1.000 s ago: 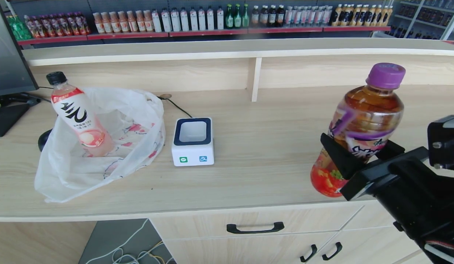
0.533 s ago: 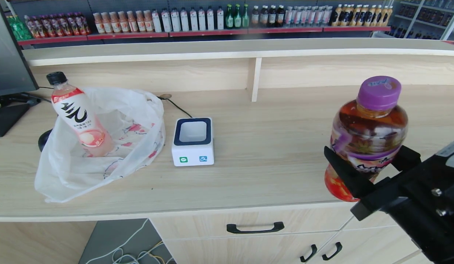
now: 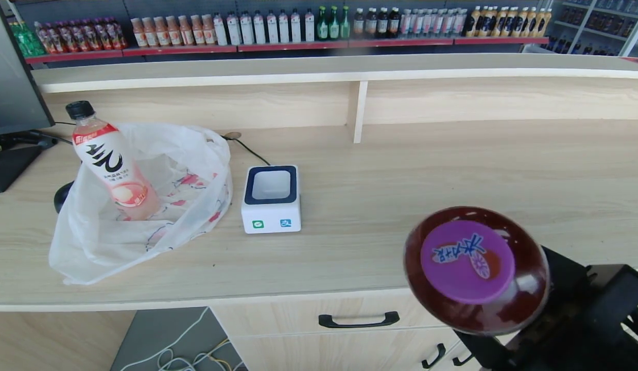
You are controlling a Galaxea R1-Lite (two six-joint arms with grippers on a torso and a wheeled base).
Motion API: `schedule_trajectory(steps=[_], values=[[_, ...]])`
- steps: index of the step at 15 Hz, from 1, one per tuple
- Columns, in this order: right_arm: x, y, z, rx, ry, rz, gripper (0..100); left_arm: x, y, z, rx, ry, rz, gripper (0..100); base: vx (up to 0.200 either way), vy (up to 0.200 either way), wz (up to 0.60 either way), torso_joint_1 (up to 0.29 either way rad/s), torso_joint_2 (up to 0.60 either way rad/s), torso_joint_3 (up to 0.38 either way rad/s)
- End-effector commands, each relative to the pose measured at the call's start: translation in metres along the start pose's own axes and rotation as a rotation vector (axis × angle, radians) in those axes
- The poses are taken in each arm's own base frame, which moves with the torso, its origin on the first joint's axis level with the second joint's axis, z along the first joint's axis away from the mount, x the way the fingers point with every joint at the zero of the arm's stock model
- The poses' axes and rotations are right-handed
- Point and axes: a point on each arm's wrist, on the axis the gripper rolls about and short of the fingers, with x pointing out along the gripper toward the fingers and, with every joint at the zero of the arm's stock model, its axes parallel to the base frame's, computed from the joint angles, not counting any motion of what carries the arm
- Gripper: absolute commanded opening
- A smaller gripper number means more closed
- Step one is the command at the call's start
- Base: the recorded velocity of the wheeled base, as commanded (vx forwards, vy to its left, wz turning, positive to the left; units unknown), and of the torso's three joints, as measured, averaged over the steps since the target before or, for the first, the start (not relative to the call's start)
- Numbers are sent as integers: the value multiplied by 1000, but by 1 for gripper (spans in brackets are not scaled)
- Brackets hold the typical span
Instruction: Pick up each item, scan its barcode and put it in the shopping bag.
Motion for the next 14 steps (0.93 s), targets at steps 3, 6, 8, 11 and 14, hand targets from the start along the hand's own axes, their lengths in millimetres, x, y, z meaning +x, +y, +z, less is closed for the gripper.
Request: schedule_trajectory(steps=[3,6,8,11,14], values=[[7,34,13,-39,-45,122,0,0,0,0,0,1,0,100,0,0,0,0,0,0],[12,46,16,-82,-54,145,0,0,0,0,0,-1,0,100,0,0,0,0,0,0],[12,43,18,-76,-62,131,0,0,0,0,0,-1,0,100,0,0,0,0,0,0],[7,42,20,-110,-84,140,0,0,0,0,0,1,0,100,0,0,0,0,0,0],[6,41,22,-166,-100,138,0,0,0,0,0,-1,0,100,0,0,0,0,0,0]])
